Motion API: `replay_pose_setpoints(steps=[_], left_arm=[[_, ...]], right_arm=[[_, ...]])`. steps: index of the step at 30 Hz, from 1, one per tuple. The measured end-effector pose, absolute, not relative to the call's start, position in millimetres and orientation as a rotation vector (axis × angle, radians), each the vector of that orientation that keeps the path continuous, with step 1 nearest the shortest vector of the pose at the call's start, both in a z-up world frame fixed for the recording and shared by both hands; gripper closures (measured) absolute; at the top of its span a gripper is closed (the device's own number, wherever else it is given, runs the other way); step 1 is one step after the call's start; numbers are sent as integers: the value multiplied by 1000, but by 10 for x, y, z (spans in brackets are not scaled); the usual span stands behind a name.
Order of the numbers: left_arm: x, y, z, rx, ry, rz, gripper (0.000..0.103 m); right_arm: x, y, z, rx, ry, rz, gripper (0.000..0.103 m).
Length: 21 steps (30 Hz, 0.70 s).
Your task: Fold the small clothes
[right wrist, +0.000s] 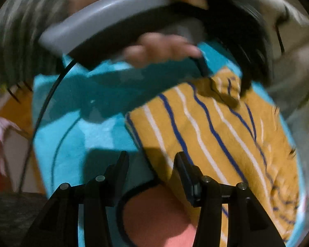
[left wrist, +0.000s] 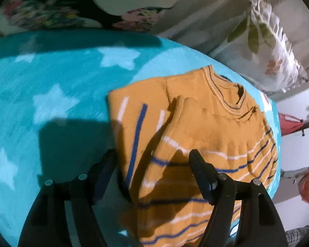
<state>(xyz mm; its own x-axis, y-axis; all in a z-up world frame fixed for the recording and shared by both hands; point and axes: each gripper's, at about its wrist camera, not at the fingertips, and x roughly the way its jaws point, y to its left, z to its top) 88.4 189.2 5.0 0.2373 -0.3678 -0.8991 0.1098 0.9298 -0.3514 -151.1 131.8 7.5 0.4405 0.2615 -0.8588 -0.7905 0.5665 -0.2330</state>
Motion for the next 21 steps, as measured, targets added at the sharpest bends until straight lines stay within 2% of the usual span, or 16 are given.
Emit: replay_pose_setpoints(steps=[7,8,9,10,11,12,21], left_arm=[[1021,1741,-42,-176,1311,-351,32],[1021,1745,-41,-173,1310,-348,48],[1022,1752,-43,-168,1314,-346,78],[1032,1791,-60,-209,1339,-361,86],[1041,1845,-45,-257,1347,-362,86],[1041,1884,-14,-286,1341,-353,87],[926,1467,631,-291,1250,-343,88]], right_arm=[[-1460,1488,-19,-686,854,655,52],[-1449,1487,-21,-666,860,653,58],[-1440,1488,-20,-655,867,651,73],[-1409,1513,-15,-649,868,645,81],[-1395,1491,25,-622,870,644,90],[-1330,1533,72,-602,877,649,92],[-1226,874,705,-348,828,679,94]])
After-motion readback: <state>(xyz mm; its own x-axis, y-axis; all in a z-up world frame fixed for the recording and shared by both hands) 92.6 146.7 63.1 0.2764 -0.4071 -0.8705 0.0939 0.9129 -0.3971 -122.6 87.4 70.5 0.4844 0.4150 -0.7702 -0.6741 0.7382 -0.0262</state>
